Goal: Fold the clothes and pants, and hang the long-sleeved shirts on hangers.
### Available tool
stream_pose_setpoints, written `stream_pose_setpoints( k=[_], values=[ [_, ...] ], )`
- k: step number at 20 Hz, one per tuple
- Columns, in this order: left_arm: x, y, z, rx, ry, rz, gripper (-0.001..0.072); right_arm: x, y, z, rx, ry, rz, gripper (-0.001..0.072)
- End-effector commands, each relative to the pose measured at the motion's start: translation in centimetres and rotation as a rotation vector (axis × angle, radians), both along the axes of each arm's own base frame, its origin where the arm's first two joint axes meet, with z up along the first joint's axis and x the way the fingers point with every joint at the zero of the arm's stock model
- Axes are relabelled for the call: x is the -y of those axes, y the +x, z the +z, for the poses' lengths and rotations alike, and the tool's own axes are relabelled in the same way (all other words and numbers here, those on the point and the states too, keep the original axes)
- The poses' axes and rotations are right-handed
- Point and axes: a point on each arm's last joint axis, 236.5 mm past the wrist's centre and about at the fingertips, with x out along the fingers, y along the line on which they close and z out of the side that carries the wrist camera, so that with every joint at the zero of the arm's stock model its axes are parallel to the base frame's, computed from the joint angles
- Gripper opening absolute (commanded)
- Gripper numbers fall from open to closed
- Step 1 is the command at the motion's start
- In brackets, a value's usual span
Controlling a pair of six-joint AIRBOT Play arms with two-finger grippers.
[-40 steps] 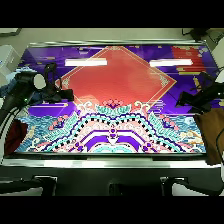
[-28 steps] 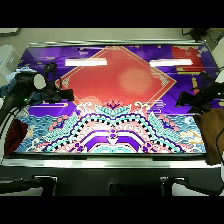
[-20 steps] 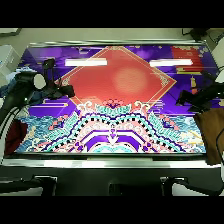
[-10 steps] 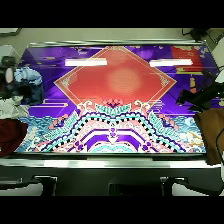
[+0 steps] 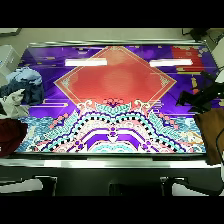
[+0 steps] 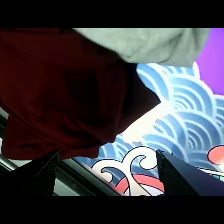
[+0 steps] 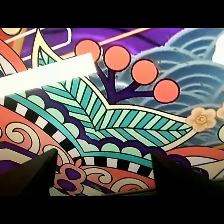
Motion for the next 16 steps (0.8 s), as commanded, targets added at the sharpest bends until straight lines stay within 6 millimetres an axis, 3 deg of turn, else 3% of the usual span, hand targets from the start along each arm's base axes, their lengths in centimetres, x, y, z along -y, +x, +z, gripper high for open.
stream_pose_setpoints(
  k=[1,4,8,10,13,16],
  values=[
    [-2.9,-4.4,-2.3,0.032,-0.124,0.109,0.0720,-0.3,-1.1,-0.1,-0.048,0.012,0.002,0.0670],
    [-4.1,-4.1,-5.2,0.146,-0.153,0.143,0.0720,-0.6,-1.3,-0.1,-0.062,0.025,-0.025,0.0673],
    [-4.1,-0.3,-7.4,0.306,-0.135,0.097,0.0720,-1.0,-2.0,0.0,-0.093,0.043,-0.026,0.0684],
    [-4.4,0.6,-8.1,0.311,-0.108,0.077,0.0720,-1.1,-2.4,0.0,-0.108,0.047,-0.024,0.0684],
    [-5.0,0.0,-9.5,0.266,-0.092,0.065,0.0720,-1.4,-3.6,0.1,-0.157,0.060,-0.014,0.0683],
    [-5.2,-3.0,-11.4,0.127,-0.096,0.055,0.0720,-1.6,-4.4,0.1,-0.191,0.067,-0.008,0.0683]
  ],
)
